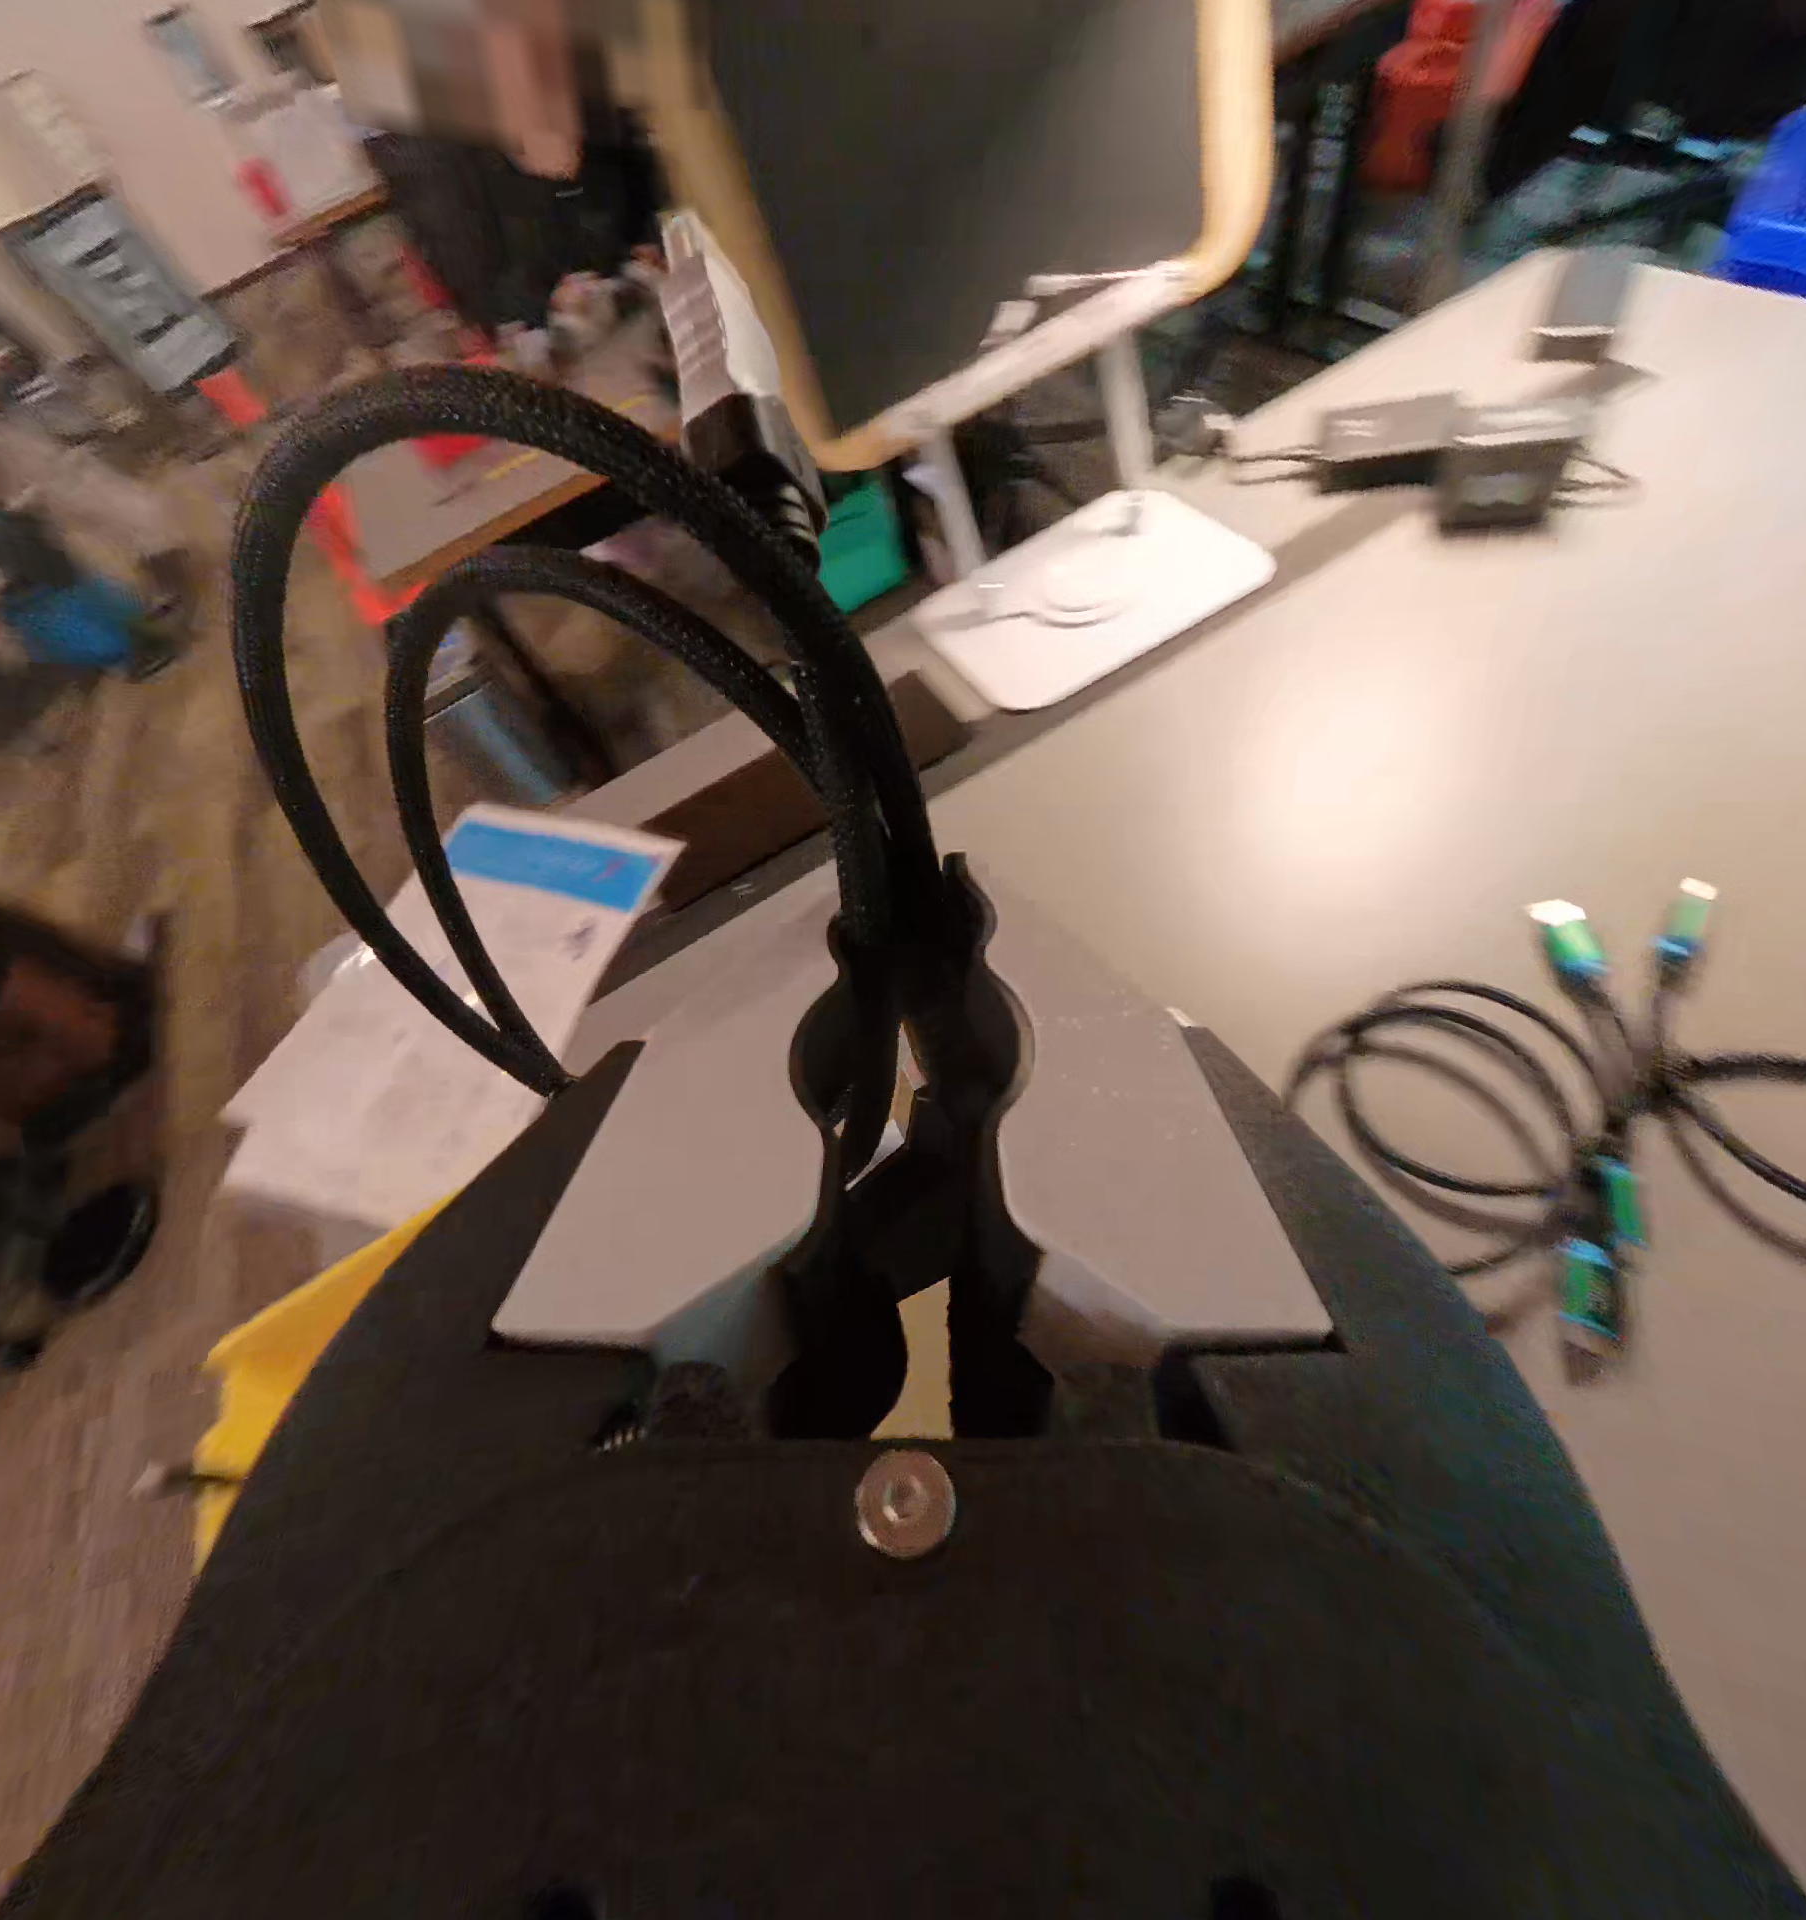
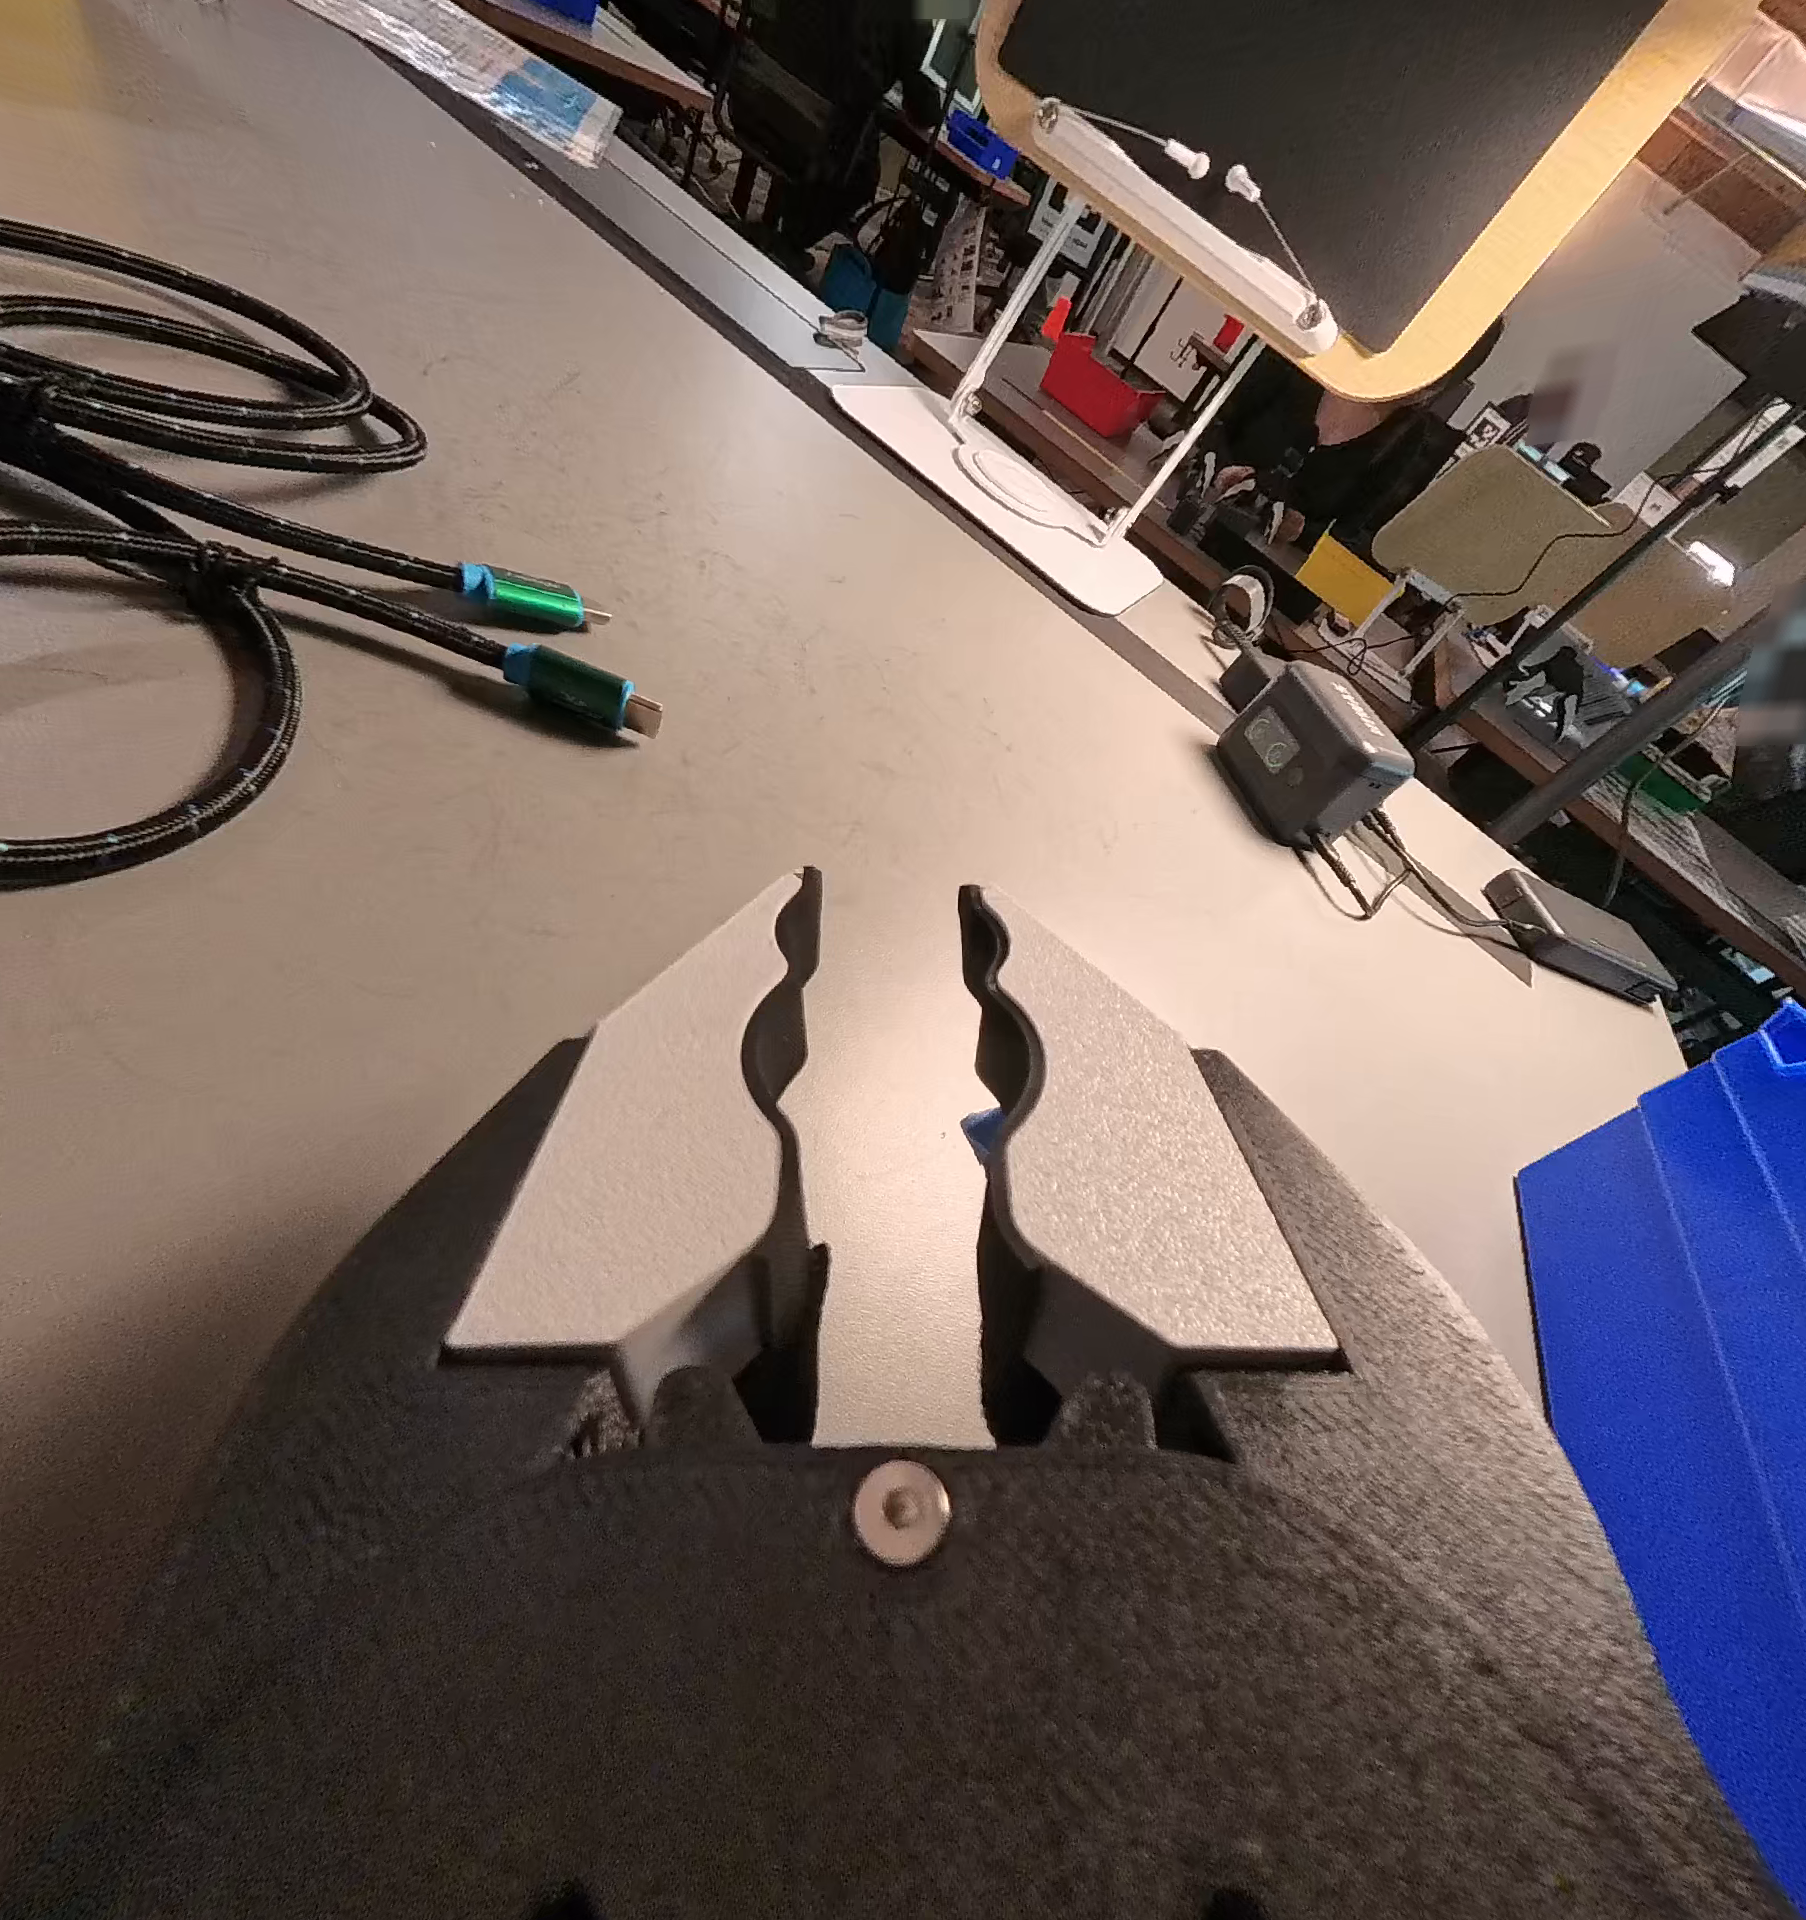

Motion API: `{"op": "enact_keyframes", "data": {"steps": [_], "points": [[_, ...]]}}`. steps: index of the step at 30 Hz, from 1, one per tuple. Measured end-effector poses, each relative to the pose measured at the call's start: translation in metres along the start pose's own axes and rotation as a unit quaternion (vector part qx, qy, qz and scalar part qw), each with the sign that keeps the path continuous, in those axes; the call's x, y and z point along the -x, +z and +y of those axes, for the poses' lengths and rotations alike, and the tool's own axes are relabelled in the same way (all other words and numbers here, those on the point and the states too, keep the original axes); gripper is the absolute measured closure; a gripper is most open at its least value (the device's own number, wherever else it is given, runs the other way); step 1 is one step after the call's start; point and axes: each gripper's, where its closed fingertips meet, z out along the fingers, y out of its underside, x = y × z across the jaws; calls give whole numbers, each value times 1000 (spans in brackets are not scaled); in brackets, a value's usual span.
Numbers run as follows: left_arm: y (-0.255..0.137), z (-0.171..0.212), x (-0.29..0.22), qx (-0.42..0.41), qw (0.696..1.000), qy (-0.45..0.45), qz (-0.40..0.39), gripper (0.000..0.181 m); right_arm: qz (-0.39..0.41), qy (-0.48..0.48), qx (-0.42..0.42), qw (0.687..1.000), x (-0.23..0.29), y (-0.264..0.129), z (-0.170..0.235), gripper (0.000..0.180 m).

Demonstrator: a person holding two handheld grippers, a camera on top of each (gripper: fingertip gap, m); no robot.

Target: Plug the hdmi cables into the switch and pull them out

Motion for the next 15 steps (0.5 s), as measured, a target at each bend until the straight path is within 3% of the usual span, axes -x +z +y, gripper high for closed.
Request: {"op": "enact_keyframes", "data": {"steps": [6, 15], "points": [[49, -6, -143, 43, 985, 74, 147, 168, 5, -11, 2, 1000, 1, 0, 0, 152], [194, 16, -270, 122, 960, -14, 251, 167, 4, -16, -5, 1000, 2, -1, -1, 153]]}}
